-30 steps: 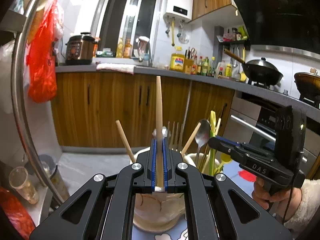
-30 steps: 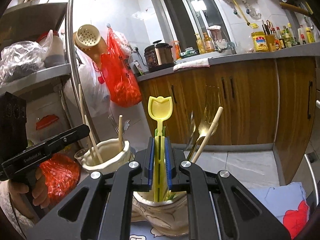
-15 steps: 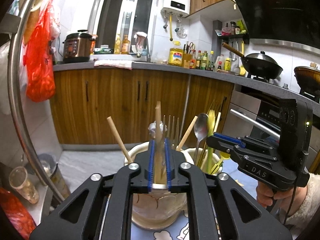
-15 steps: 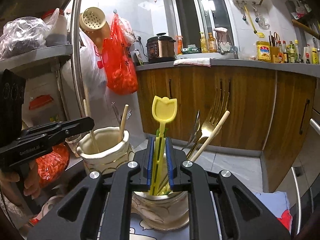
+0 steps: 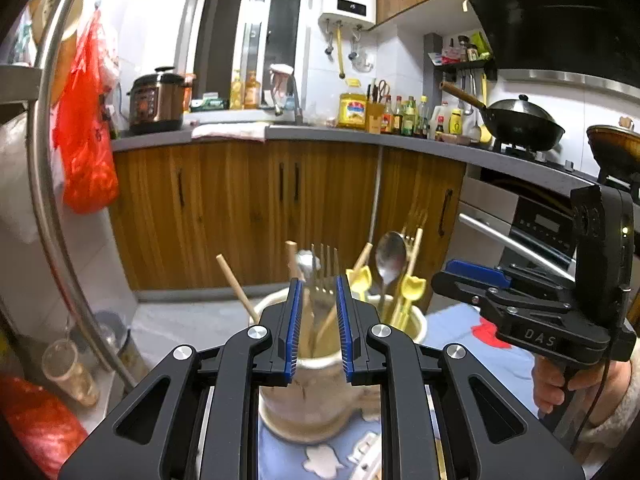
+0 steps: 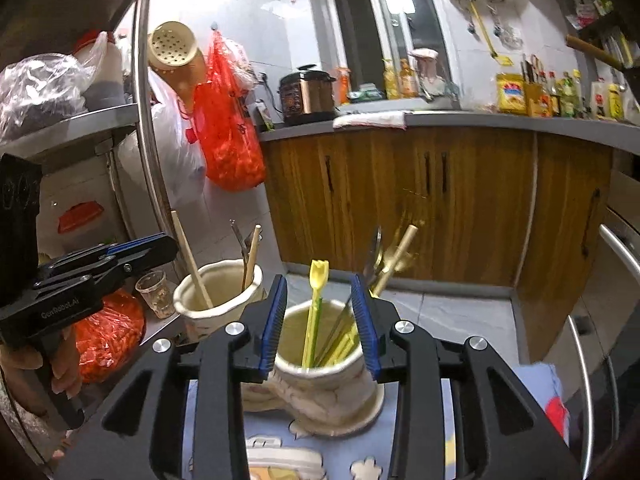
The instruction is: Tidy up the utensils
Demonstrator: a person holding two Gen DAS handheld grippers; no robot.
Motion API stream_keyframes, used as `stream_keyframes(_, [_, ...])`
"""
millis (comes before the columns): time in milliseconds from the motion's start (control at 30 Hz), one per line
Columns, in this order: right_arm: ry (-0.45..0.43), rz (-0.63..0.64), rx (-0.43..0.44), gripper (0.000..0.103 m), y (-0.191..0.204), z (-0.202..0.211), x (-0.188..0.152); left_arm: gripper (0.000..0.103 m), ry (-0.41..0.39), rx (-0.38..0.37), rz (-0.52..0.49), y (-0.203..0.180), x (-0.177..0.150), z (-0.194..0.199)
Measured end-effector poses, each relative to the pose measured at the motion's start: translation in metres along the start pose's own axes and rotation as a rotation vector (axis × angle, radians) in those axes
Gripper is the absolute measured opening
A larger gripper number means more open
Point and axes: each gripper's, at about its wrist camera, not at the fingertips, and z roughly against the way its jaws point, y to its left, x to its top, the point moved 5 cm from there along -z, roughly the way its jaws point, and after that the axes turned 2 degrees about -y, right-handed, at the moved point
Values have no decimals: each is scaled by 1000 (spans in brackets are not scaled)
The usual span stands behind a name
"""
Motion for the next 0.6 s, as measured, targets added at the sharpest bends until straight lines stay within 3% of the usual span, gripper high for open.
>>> stream_keyframes(200, [68, -28, -36, 34, 5, 28, -21, 20, 41, 19, 32, -11, -13, 27])
stream_keyframes(367, [103, -69, -70, 34, -1, 37, -53, 35, 58, 54, 56, -15, -44, 34])
stream_keyframes(433, [106, -64, -97, 39, -6, 38, -63, 38, 63, 83, 34, -18, -56, 30])
stream_keyframes(500, [100, -39, -119, 54, -9, 39, -67, 47, 73, 107, 9, -20, -68, 27])
stream_keyframes(567, [84, -16, -140, 59, -11, 42, -69, 68, 68, 123, 3, -19, -74, 26])
stream_keyframes(600, [83, -11, -146, 63, -12, 42, -69, 70, 63, 125, 3, -19, -77, 26])
